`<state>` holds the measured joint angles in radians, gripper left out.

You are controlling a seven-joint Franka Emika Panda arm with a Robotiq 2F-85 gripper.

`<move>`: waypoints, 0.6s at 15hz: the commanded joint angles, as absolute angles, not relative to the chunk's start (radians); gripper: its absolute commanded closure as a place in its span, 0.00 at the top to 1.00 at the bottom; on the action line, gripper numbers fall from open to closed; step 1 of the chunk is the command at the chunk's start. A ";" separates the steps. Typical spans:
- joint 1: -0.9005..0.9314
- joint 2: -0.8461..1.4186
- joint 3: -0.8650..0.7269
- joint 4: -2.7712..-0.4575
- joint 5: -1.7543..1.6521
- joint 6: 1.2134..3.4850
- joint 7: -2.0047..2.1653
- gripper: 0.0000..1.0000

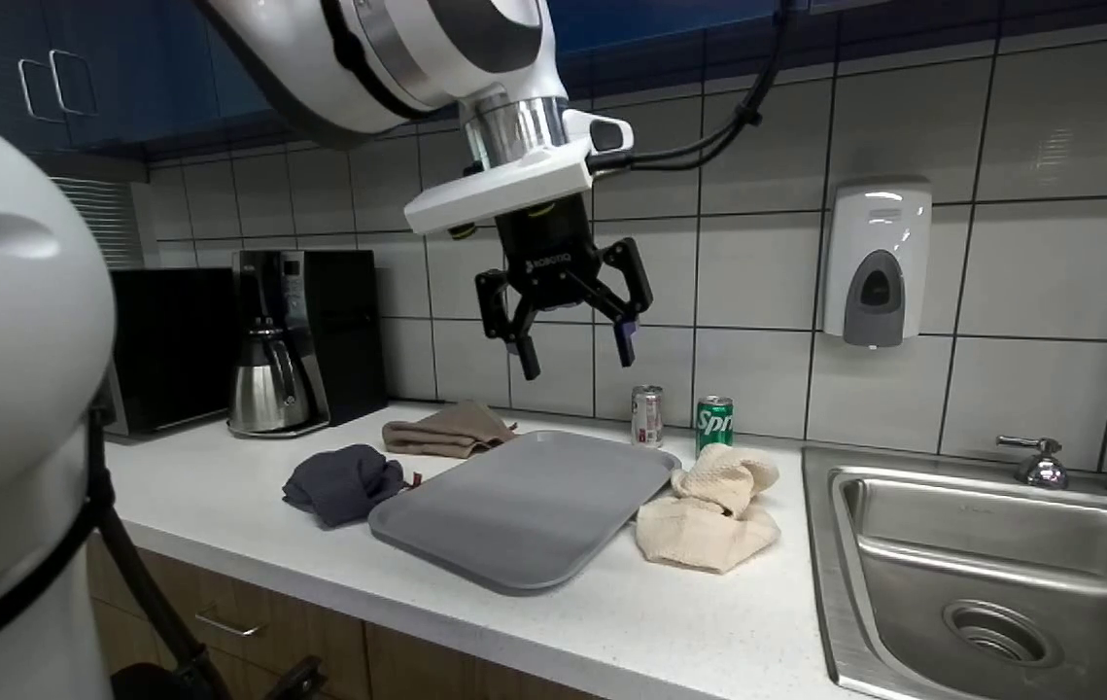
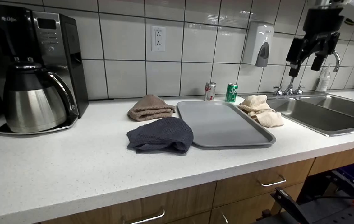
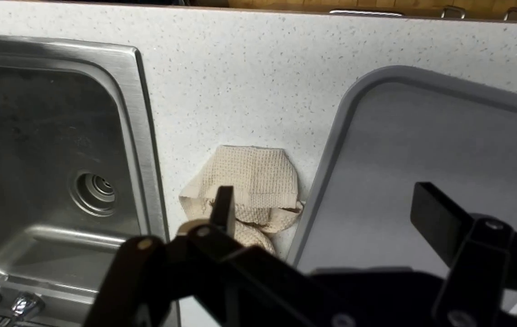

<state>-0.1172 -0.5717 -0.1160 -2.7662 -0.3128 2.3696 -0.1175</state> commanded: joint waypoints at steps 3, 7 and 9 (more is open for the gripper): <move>-0.169 -0.431 -0.148 -2.705 -0.313 2.465 -0.130 1.00; -0.188 -0.346 -0.167 -2.666 -0.315 2.529 -0.146 1.00; -0.190 -0.298 -0.181 -2.639 -0.307 2.553 -0.161 1.00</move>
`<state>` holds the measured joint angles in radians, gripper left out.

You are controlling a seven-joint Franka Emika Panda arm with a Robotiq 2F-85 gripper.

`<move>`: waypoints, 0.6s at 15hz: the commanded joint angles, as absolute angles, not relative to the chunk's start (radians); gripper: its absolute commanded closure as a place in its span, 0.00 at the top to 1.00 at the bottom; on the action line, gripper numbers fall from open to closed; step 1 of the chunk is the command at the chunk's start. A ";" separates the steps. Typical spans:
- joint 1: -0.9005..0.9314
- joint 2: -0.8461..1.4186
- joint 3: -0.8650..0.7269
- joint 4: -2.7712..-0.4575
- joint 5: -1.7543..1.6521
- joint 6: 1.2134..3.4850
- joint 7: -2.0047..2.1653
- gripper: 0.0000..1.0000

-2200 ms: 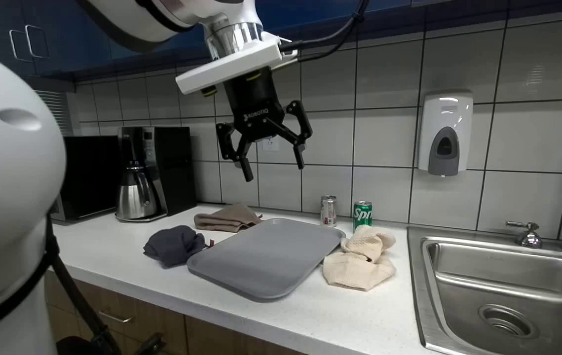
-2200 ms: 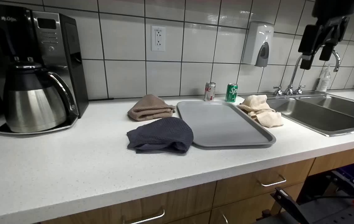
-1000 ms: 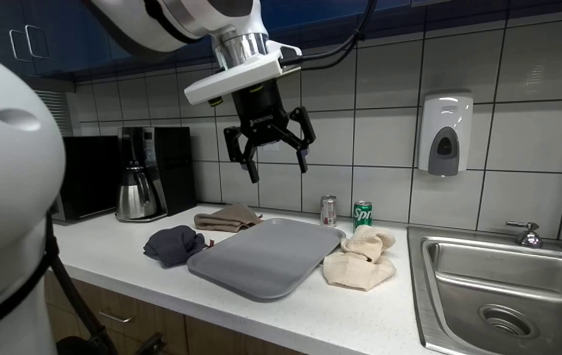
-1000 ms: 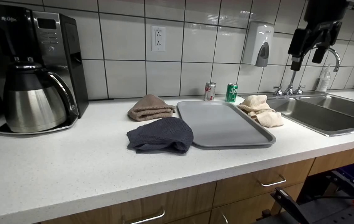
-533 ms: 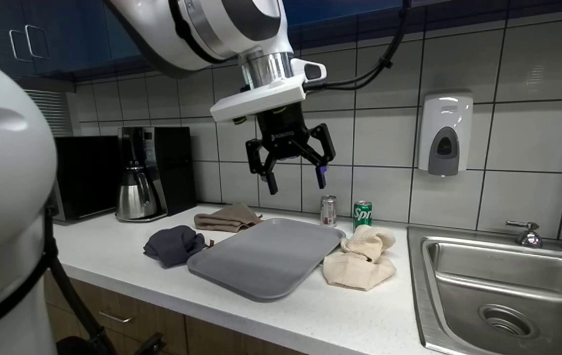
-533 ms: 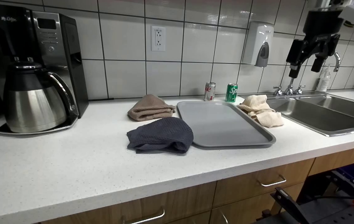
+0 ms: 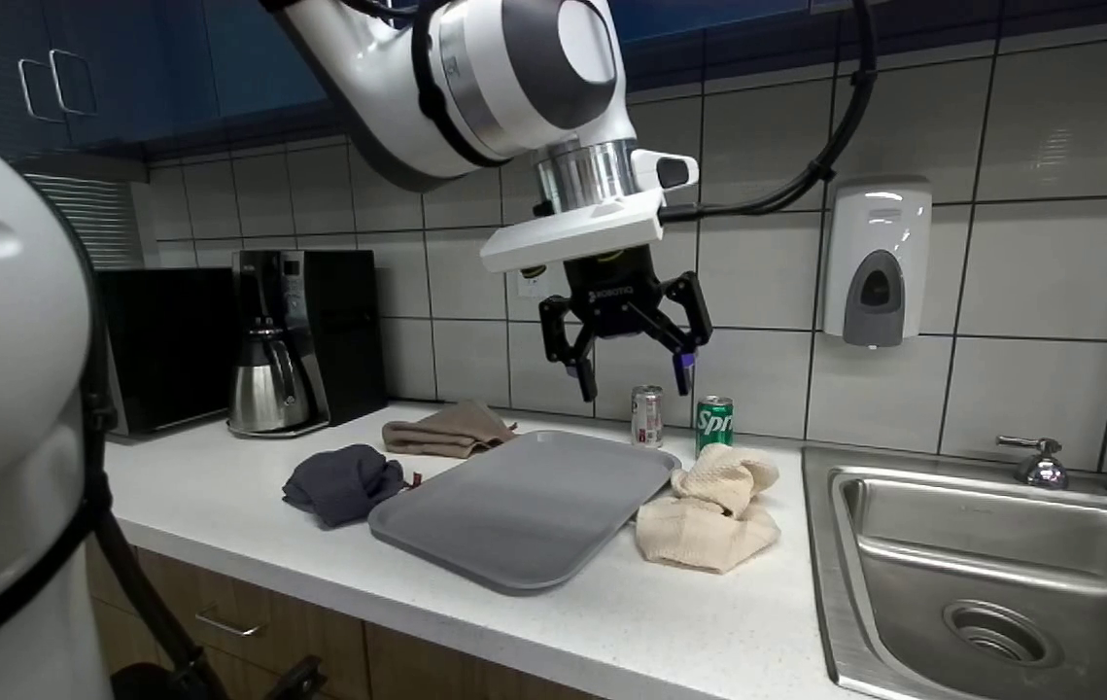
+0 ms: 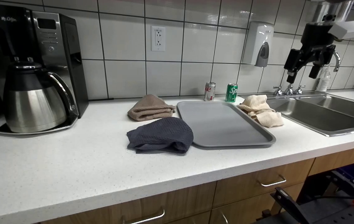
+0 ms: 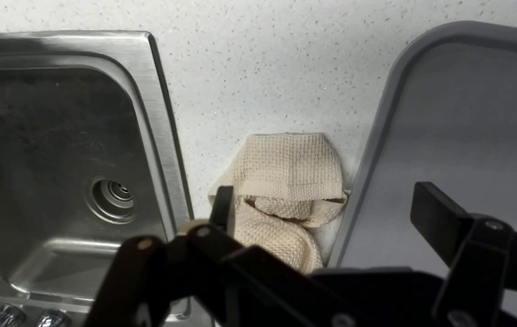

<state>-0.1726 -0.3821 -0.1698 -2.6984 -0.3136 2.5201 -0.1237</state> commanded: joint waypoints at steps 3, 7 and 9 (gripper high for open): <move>-0.186 -0.225 -0.202 -2.593 -0.295 2.579 -0.183 1.00; -0.186 -0.125 -0.217 -2.521 -0.289 2.607 -0.198 1.00; -0.185 -0.071 -0.218 -2.480 -0.292 2.620 -0.200 1.00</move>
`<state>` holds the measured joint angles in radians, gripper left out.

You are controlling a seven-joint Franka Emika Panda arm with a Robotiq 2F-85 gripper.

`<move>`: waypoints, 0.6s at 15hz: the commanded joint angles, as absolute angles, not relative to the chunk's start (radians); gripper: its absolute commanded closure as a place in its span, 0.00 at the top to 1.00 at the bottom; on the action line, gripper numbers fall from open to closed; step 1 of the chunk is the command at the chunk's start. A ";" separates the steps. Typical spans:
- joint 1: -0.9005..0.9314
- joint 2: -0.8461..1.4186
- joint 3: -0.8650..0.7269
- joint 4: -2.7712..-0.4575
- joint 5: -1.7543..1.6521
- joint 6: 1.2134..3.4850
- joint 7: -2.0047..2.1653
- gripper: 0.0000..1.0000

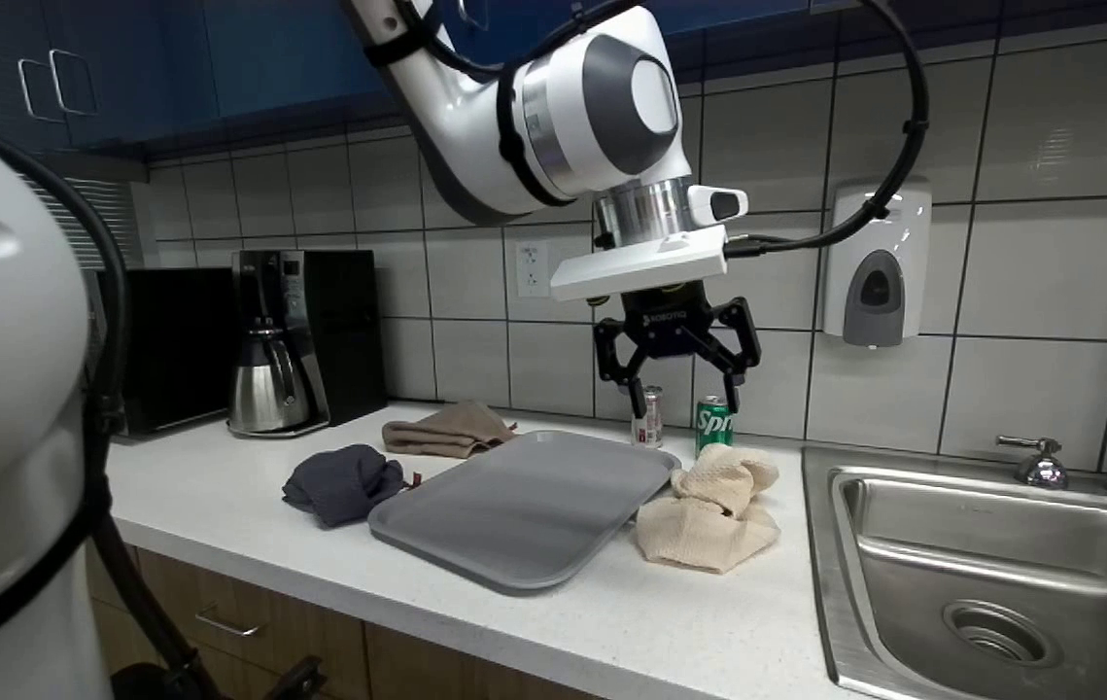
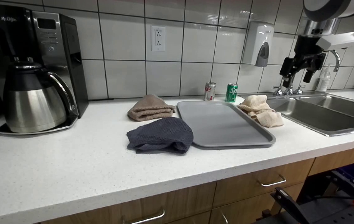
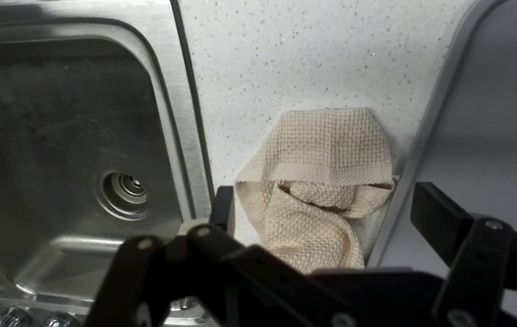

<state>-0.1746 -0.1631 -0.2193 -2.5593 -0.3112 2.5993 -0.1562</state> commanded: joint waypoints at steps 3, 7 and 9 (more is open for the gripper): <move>-0.183 0.003 -0.217 -2.417 -0.280 2.632 -0.201 1.00; -0.181 0.105 -0.208 -2.335 -0.205 2.651 -0.220 1.00; -0.185 0.158 -0.198 -2.293 -0.152 2.655 -0.235 1.00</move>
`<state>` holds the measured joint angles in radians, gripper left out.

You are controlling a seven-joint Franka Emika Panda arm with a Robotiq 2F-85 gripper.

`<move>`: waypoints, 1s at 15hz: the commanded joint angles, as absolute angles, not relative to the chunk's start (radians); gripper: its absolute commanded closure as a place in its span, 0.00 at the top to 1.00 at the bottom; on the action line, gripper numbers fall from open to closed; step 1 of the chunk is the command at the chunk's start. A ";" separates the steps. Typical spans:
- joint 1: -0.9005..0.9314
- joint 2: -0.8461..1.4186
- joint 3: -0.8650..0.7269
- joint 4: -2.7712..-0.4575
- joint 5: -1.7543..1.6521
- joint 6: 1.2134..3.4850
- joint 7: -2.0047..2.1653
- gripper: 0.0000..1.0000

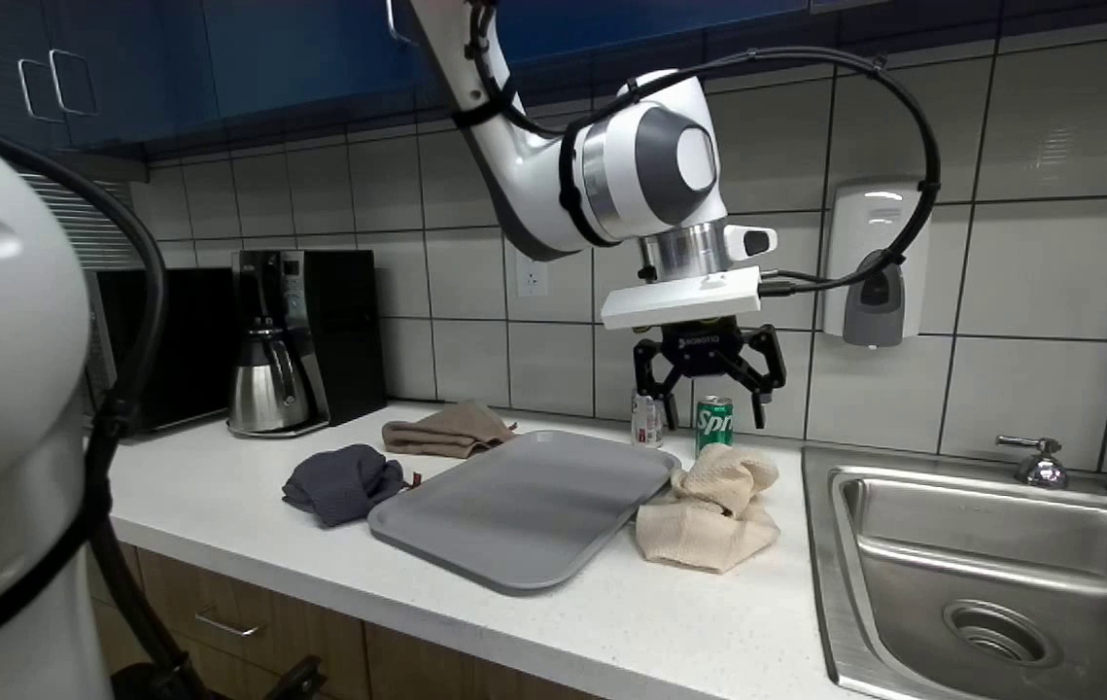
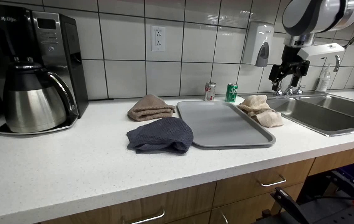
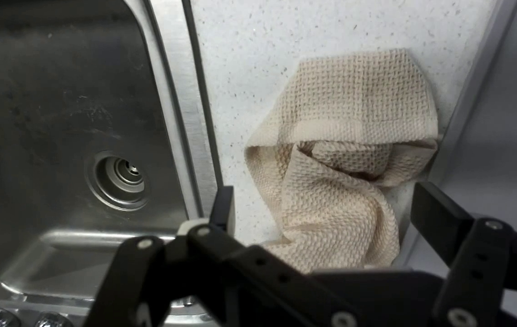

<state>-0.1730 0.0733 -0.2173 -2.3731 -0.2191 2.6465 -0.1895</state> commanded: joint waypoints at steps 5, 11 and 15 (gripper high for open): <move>-0.202 0.283 -0.172 -2.199 -0.061 2.668 -0.256 1.00; -0.216 0.381 -0.144 -2.149 -0.037 2.668 -0.251 1.00; -0.222 0.422 -0.138 -2.135 -0.045 2.671 -0.247 1.00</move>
<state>-0.1907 0.3890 -0.1644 -2.1678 -0.0584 2.6665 -0.2209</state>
